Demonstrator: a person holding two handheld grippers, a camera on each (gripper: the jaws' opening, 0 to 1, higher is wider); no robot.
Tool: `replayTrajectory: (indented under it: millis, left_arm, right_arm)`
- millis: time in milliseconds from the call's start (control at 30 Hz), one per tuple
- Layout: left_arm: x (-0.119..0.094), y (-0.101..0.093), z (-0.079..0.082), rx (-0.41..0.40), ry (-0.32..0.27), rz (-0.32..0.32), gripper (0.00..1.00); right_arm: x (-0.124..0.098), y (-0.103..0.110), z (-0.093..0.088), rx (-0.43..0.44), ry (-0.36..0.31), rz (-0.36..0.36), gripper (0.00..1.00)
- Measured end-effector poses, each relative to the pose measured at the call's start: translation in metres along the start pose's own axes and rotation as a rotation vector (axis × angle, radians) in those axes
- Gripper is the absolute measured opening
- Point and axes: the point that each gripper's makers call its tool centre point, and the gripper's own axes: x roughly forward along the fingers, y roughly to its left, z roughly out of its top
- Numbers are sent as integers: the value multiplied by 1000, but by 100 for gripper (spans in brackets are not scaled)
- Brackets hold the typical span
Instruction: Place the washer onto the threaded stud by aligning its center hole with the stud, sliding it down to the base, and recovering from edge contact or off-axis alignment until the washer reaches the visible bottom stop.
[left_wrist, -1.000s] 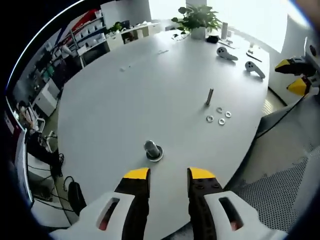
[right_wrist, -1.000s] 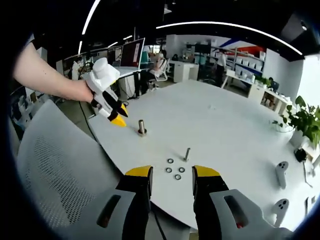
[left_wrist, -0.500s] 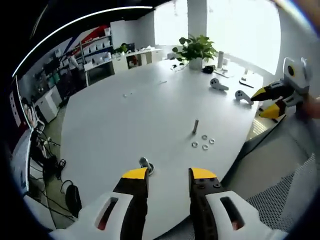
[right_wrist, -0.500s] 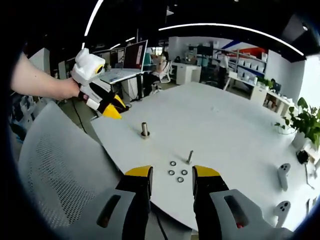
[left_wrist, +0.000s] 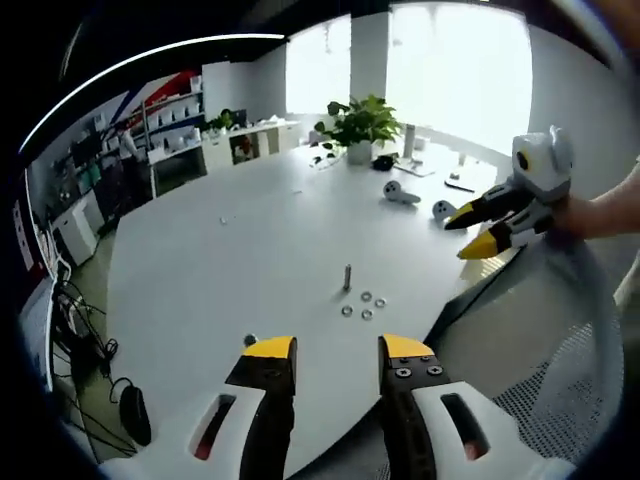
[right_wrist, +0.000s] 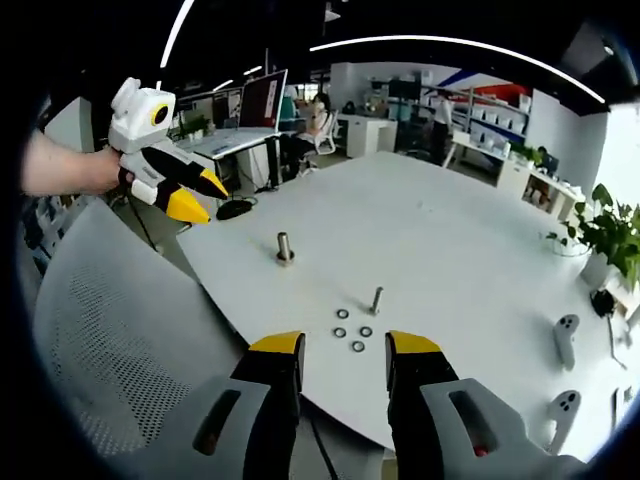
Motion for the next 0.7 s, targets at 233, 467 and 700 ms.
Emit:
replayTrajectory:
  millis: [233,467,700]
  left_arm:
    - [-11,-3,-5,-55,-45,-8,31]
    - [-13,0,-3,-93,-72,-43,30]
    - [-9,-15,-6,-70,-80,-96,28]
  right_arm:
    - [1,-3,-5,28,26,-4,35]
    - [1,-7,-13,28,65,-25,35]
    - [1,-11,-18,36,86,-50,35]
